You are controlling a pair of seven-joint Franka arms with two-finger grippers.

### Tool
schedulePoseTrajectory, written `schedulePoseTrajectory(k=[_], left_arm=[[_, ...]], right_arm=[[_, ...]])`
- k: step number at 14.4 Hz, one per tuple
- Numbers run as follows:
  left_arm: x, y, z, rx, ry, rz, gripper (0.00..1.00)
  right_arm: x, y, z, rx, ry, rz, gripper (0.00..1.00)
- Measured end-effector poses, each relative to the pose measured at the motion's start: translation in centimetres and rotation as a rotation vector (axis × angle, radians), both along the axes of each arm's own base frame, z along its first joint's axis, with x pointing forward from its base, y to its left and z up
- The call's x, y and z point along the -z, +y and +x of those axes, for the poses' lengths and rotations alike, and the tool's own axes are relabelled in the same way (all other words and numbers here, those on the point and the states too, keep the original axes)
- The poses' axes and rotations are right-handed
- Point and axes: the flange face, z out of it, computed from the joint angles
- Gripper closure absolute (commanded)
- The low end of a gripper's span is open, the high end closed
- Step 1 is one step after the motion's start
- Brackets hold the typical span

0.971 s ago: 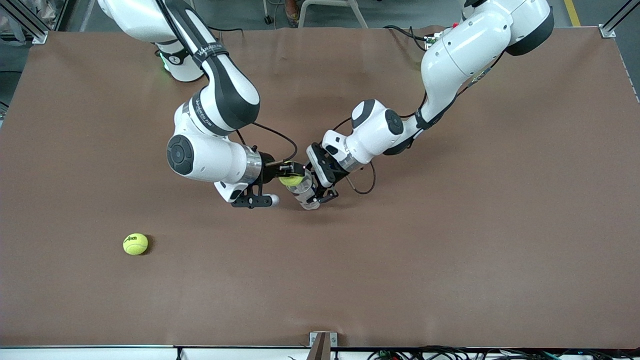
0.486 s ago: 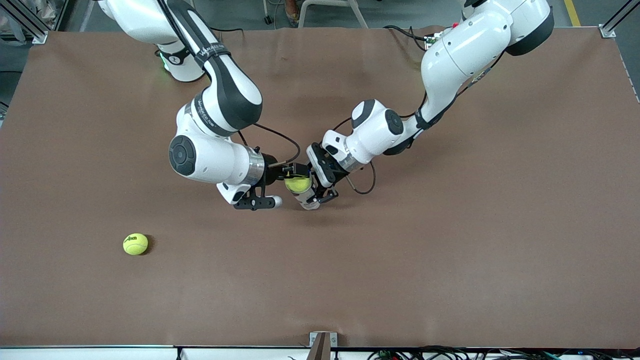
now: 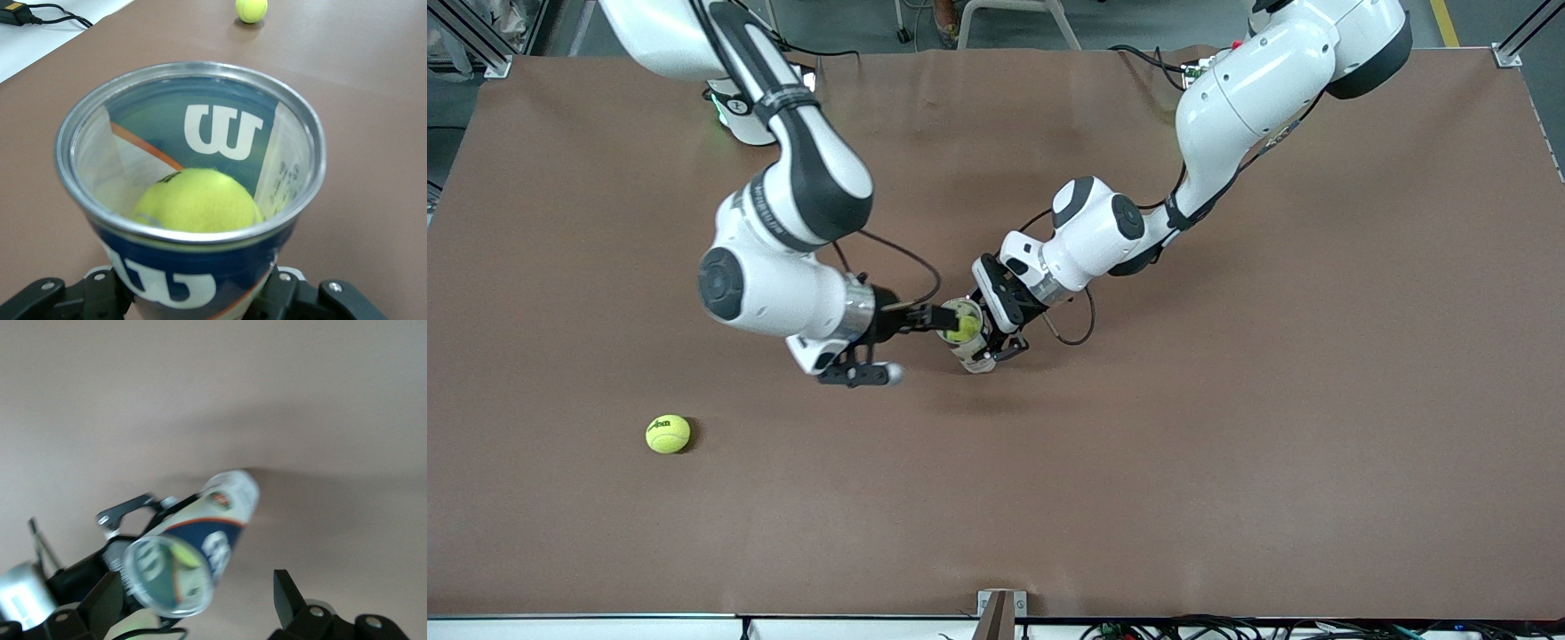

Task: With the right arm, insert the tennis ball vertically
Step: 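Release the ball into the can with the right gripper, then lower the right gripper and grasp the second tennis ball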

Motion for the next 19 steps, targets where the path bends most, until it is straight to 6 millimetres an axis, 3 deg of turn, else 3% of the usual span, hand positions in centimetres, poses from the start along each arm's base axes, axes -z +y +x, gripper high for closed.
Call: schedulePoseTrajectory(k=[4,7,10,15,19], left_arm=[[0.0,0.0,0.0,0.0,0.0,0.0,0.29],[0.0,0.0,0.0,0.0,0.0,0.0,0.29],[0.0,0.0,0.0,0.0,0.0,0.0,0.28],[0.0,0.0,0.0,0.0,0.0,0.0,0.28],[0.0,0.0,0.0,0.0,0.0,0.0,0.28]], right_arm=[[0.1,-11.9,4.2,0.036,-0.063,-0.224,0.0],[0.9,-17.7,5.4,-0.072,-0.118,-0.391,0.0],[4.3,-23.7,7.1,-0.15,-0.143,-0.503,0.0],[11.7,-31.4,9.1,-0.25,-0.211,-0.526,0.0],[14.1,-35.6,9.2,-0.357,-0.232,-0.52,0.0]])
